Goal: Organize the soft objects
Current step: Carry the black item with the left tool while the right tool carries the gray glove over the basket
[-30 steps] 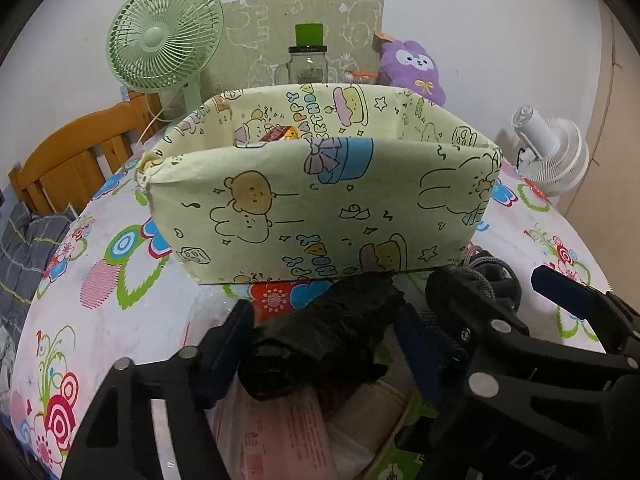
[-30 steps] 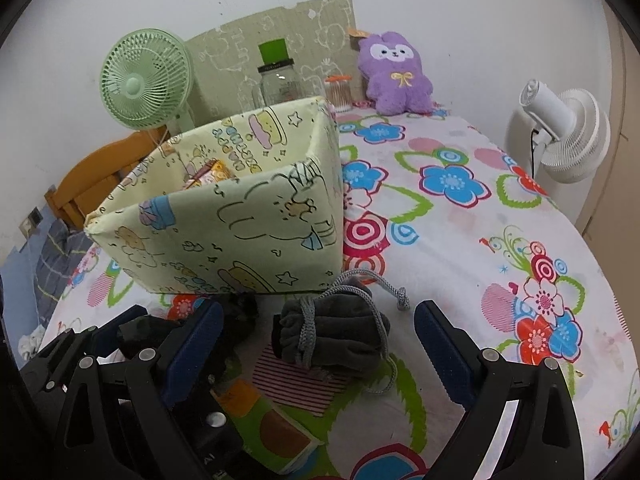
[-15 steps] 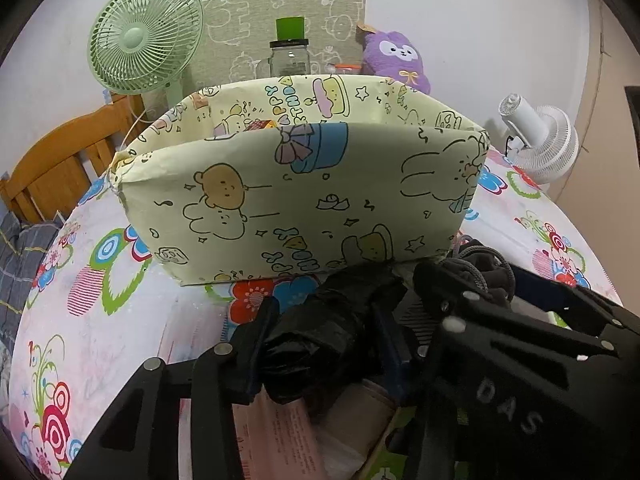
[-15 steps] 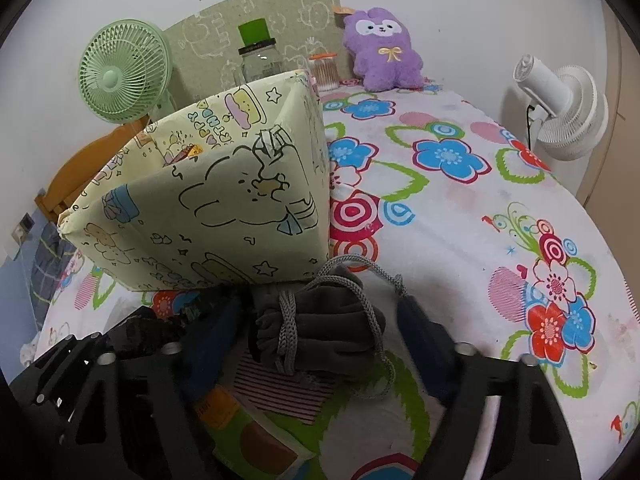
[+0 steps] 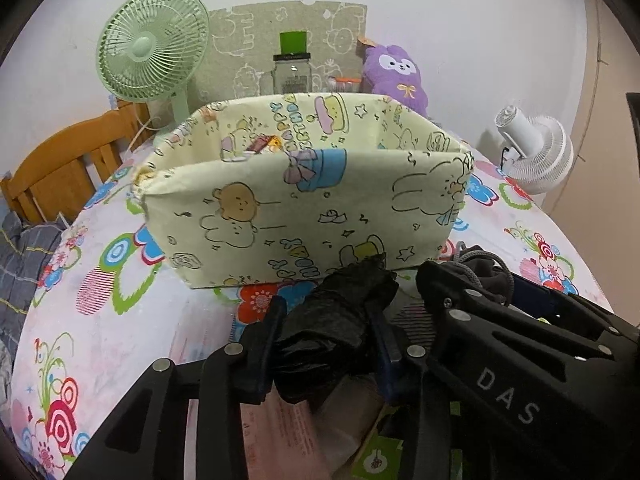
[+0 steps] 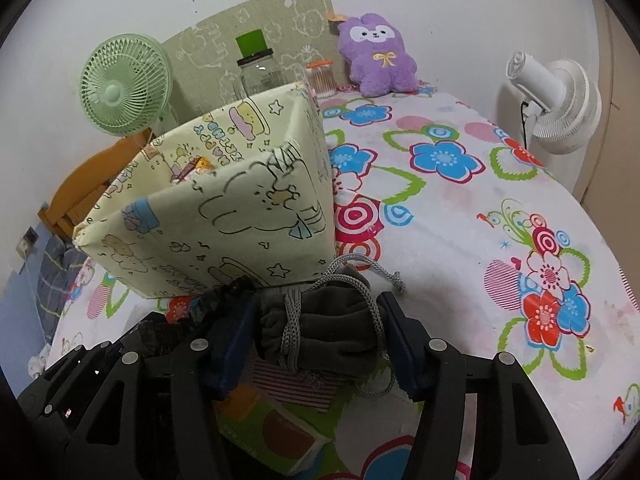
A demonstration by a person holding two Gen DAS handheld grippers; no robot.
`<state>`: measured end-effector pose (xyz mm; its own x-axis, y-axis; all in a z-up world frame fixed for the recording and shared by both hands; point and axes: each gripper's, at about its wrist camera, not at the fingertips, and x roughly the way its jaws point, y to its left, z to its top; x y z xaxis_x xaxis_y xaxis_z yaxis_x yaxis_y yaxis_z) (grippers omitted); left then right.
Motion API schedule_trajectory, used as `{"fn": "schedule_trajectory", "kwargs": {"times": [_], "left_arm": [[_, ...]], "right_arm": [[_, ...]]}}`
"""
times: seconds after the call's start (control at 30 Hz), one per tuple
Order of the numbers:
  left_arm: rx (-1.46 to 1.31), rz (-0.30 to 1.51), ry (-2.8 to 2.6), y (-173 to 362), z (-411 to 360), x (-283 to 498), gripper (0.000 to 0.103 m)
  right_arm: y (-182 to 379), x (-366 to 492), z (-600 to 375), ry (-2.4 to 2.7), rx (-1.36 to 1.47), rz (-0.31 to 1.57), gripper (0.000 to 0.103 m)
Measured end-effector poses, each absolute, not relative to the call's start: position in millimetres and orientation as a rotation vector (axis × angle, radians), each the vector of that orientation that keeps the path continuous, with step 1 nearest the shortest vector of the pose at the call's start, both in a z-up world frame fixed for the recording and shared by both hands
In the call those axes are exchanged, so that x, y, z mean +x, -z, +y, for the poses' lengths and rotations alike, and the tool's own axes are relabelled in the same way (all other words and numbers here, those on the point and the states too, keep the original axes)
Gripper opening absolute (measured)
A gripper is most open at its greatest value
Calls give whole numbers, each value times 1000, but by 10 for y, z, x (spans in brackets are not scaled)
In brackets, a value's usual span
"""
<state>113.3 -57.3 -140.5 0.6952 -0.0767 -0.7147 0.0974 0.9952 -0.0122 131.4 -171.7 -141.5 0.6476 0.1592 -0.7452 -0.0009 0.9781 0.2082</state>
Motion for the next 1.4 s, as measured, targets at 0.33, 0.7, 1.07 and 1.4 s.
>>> {"fn": "schedule_trajectory", "kwargs": {"times": [0.33, 0.7, 1.07, 1.4], "left_arm": [[1, 755, 78, 1262, -498, 979, 39], [-31, 697, 63, 1032, -407, 792, 39], [-50, 630, 51, 781, -308, 568, 39], [-54, 585, 37, 570, -260, 428, 39]], "right_arm": [[1202, 1152, -1600, -110, 167, 808, 63], [912, 954, -1476, -128, 141, 740, 63], [625, 740, -1373, -143, 117, 677, 63], [377, 605, -1295, -158, 103, 633, 63]]}}
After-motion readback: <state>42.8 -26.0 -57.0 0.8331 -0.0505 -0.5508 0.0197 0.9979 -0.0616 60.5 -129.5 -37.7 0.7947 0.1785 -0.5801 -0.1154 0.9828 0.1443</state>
